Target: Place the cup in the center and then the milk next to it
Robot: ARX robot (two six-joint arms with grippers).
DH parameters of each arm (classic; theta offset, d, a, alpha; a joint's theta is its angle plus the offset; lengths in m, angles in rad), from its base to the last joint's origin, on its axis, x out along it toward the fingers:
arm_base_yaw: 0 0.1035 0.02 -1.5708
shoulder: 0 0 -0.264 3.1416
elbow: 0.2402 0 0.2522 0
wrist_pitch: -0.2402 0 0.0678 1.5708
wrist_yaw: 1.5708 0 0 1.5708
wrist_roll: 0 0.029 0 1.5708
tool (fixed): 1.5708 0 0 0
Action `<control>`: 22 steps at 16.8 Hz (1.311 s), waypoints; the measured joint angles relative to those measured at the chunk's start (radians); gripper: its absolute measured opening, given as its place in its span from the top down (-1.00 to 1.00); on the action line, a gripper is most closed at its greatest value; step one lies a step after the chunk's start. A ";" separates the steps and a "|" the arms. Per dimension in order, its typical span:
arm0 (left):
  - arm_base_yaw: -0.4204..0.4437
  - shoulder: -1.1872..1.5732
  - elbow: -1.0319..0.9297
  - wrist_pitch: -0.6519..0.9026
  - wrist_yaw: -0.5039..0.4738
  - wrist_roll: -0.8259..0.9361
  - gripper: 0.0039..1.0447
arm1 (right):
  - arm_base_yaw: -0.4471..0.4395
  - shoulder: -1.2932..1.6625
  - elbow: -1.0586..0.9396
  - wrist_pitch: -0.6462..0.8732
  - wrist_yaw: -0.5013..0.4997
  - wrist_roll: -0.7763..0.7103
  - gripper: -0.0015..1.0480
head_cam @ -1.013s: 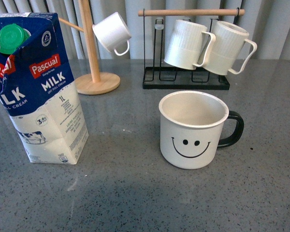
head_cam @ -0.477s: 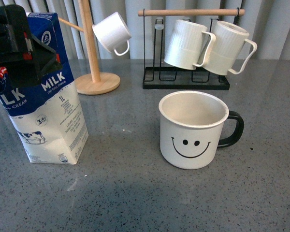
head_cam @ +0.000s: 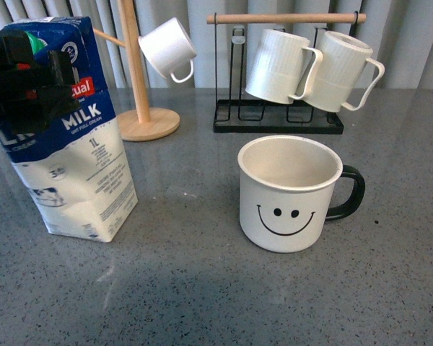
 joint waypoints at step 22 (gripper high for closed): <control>-0.395 0.198 0.108 0.196 -0.374 -0.049 0.92 | 0.000 0.000 0.000 0.000 0.000 0.000 -0.87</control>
